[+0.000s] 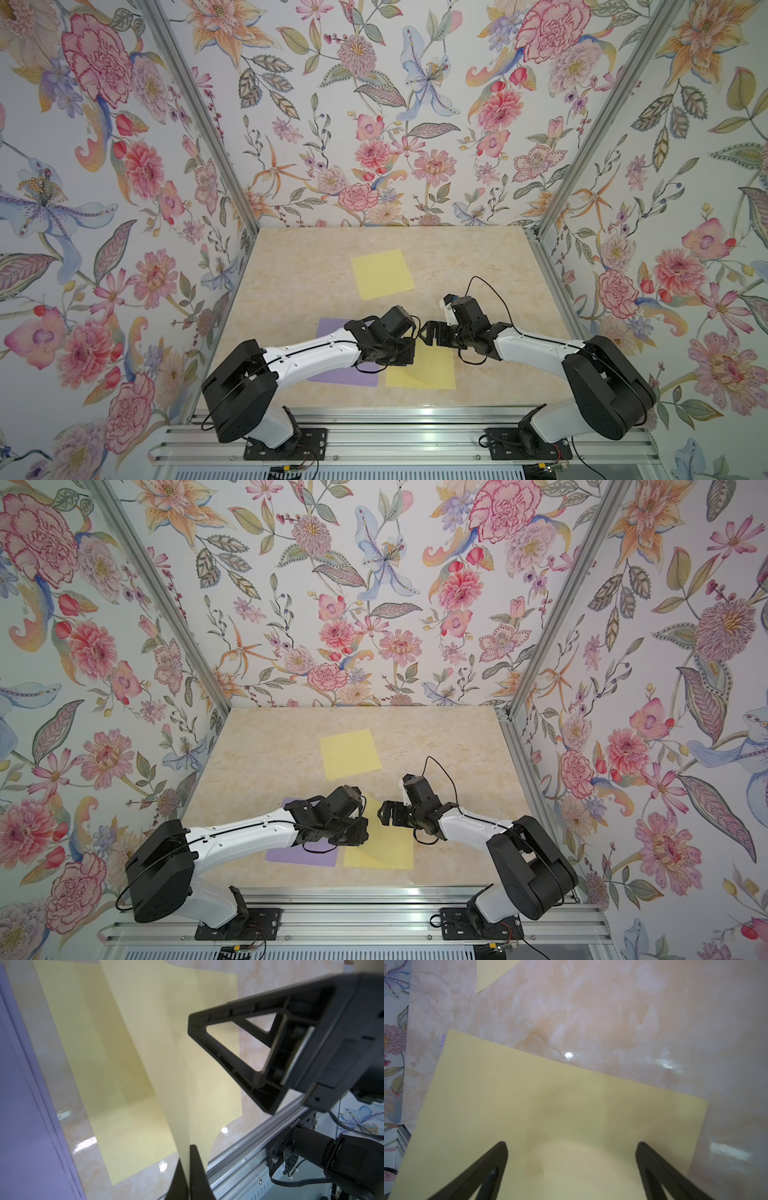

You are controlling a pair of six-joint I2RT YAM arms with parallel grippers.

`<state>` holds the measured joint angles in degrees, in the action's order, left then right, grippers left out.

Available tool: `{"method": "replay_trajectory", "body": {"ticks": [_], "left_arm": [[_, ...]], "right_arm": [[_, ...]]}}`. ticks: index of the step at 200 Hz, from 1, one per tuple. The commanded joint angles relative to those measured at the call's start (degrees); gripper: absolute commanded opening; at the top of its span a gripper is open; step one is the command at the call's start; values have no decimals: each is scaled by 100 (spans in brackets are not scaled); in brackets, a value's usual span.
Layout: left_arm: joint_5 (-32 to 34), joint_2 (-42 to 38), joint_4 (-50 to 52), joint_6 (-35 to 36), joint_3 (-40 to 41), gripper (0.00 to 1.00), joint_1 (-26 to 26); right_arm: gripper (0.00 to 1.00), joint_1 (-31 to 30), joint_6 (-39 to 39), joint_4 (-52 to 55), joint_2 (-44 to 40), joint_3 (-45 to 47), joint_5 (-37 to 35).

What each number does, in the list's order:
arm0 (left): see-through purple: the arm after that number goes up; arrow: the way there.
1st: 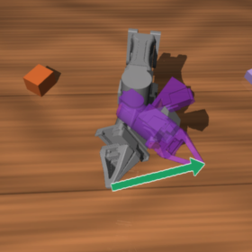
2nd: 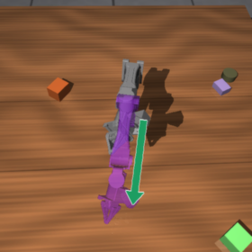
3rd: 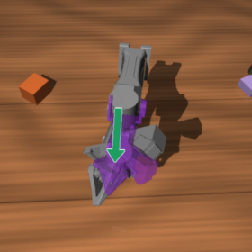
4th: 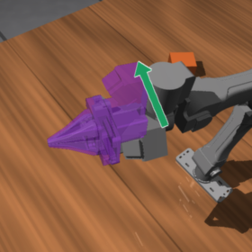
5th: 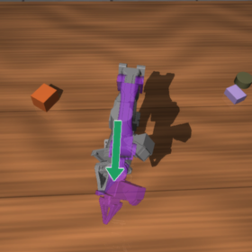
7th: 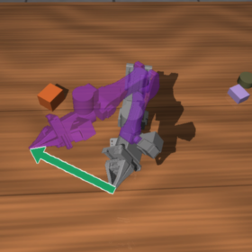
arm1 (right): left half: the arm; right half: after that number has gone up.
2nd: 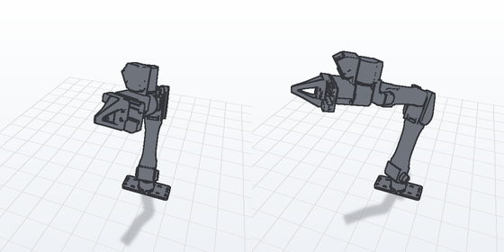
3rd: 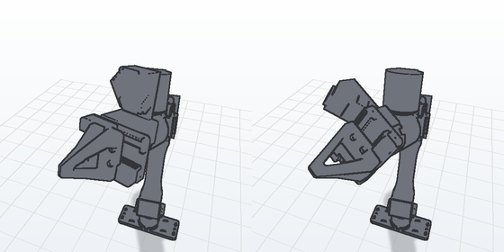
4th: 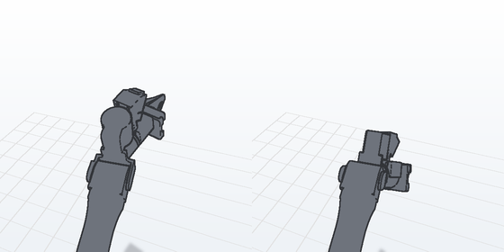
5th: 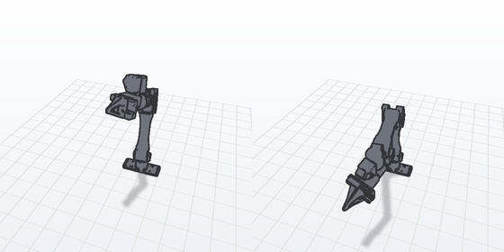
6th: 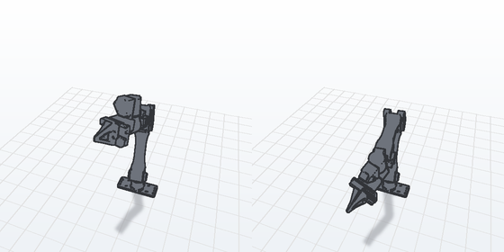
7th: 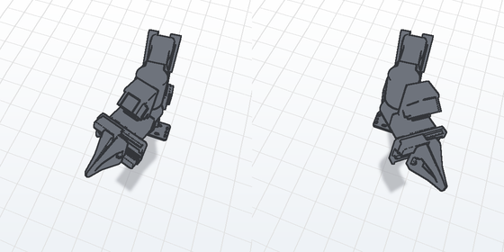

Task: Sort the scattered colored papers by color
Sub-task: Place the colored paper, then pick up the colored paper from the center of the board.

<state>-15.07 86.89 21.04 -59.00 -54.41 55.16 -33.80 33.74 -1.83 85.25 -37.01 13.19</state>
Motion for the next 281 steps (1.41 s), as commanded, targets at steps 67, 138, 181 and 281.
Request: {"method": "replay_trajectory", "body": {"ticks": [67, 138, 181, 281], "left_arm": [[-26, -23, 251, -50, -43, 5, 135], [735, -220, 1250, 476, -261, 98, -113], [1735, -411, 1599, 1704, -722, 99, -1400], [23, 2656, 526, 2621, -3111, 79, -3769]], "right_arm": [[100, -65, 54, -87, 39, 140, 6], [100, -74, 55, 8, -7, 147, -44], [100, -65, -181, 846, -386, -531, -310], [100, 457, -1395, 2327, 3922, -6552, 1182]]}}
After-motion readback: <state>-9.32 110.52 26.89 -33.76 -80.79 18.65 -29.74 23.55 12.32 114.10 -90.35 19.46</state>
